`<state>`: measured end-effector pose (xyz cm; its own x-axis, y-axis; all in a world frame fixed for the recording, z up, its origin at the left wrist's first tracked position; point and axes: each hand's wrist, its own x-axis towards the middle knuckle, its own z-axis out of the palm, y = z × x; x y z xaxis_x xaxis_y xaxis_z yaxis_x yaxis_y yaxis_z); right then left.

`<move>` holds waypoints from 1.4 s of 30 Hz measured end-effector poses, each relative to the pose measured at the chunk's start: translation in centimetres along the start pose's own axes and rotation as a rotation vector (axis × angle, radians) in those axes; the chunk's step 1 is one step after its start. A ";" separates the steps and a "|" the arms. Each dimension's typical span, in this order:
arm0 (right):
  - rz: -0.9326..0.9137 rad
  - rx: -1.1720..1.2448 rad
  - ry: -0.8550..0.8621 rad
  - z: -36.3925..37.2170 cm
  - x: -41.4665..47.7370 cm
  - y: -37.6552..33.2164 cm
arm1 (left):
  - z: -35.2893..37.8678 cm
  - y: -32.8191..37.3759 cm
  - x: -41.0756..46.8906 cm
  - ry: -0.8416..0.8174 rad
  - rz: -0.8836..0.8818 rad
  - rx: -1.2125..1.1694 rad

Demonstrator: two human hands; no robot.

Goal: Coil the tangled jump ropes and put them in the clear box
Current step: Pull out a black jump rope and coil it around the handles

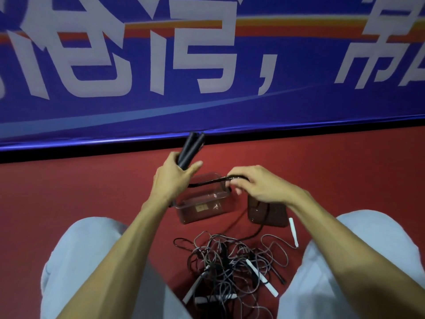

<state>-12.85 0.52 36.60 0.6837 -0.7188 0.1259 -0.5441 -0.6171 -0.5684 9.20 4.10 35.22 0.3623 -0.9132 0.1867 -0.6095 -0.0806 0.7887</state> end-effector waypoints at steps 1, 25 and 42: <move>-0.005 0.027 0.065 -0.4 -0.2 0.1 | 0.4 -0.1 0.0 -0.090 -0.007 -0.017; 0.400 0.910 0.321 -0.8 0.4 1.7 | 2.4 1.9 -3.7 -0.446 0.419 0.070; 0.404 0.399 -0.347 1.5 -0.1 -1.4 | 2.8 1.1 -1.5 -0.132 -0.062 -0.340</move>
<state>-11.44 1.99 36.19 0.6168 -0.6831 -0.3910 -0.6142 -0.1071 -0.7818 6.02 4.28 34.14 0.2839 -0.9561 0.0731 -0.3121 -0.0201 0.9498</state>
